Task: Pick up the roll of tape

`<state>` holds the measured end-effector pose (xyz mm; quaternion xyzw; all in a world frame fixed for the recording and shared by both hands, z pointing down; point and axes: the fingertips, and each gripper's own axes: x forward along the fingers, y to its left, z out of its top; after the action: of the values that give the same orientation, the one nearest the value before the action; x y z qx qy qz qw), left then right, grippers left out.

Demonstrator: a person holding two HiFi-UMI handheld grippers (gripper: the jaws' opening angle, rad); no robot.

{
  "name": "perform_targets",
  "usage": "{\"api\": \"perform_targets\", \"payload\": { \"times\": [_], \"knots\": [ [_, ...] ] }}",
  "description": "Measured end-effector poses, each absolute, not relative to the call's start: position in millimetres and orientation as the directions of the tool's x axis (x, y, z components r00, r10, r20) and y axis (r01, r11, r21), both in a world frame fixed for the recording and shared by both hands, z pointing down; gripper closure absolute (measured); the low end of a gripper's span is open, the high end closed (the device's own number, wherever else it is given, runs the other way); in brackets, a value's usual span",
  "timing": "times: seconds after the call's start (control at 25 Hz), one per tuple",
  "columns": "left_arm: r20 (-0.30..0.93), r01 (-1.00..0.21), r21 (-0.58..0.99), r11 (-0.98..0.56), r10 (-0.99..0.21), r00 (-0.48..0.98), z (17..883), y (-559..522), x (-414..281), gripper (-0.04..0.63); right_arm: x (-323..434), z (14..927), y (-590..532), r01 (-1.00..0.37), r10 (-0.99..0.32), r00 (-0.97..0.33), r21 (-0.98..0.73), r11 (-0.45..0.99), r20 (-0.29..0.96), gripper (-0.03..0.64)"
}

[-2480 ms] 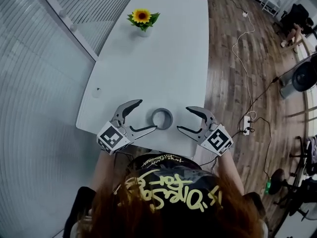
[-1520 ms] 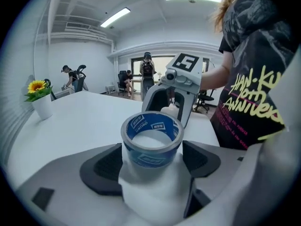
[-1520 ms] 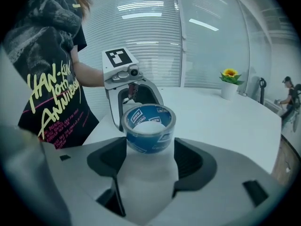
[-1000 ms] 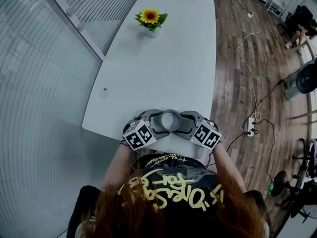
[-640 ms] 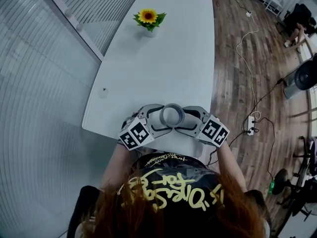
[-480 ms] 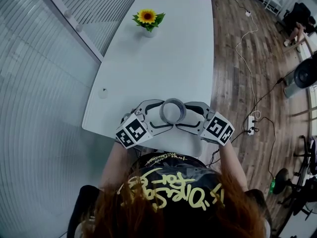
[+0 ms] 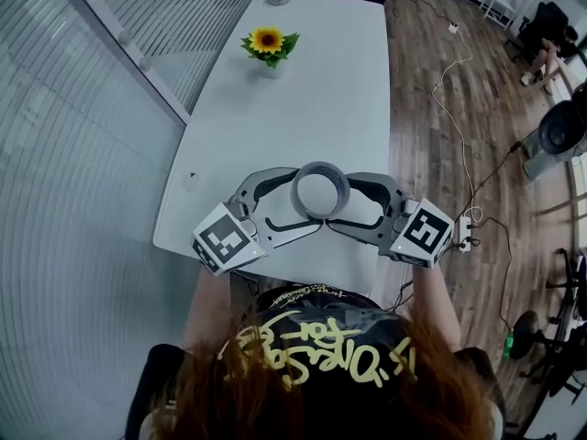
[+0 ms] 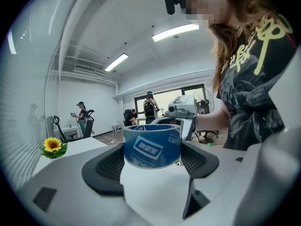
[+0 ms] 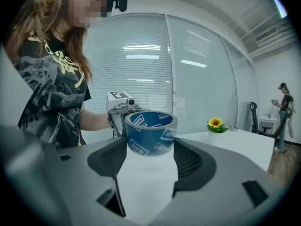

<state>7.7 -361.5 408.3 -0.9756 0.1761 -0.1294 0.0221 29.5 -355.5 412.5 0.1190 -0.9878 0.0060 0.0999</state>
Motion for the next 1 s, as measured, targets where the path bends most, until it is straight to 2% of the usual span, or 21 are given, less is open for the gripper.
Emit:
{"api": "perform_targets", "payload": {
  "times": [0.4, 0.68, 1.0],
  "knots": [
    [0.118, -0.365, -0.062, -0.929, -0.37, 0.921, 363.8, -369.2, 6.1, 0.224, 32.7, 359.0, -362.4, -0.259, -0.259, -0.966, 0.025, 0.966, 0.001, 0.302],
    [0.026, -0.364, -0.026, -0.931, -0.364, 0.931, 348.2, -369.3, 7.8, 0.224, 38.8, 347.1, -363.2, -0.272, -0.271, -0.962, 0.025, 0.962, -0.044, 0.301],
    [0.029, -0.371, -0.04, -0.928, -0.372, 0.928, 346.3, -369.9, 7.4, 0.224, 38.2, 345.8, -363.6, -0.285, -0.284, -0.958, 0.019, 0.958, -0.037, 0.301]
  ]
}}
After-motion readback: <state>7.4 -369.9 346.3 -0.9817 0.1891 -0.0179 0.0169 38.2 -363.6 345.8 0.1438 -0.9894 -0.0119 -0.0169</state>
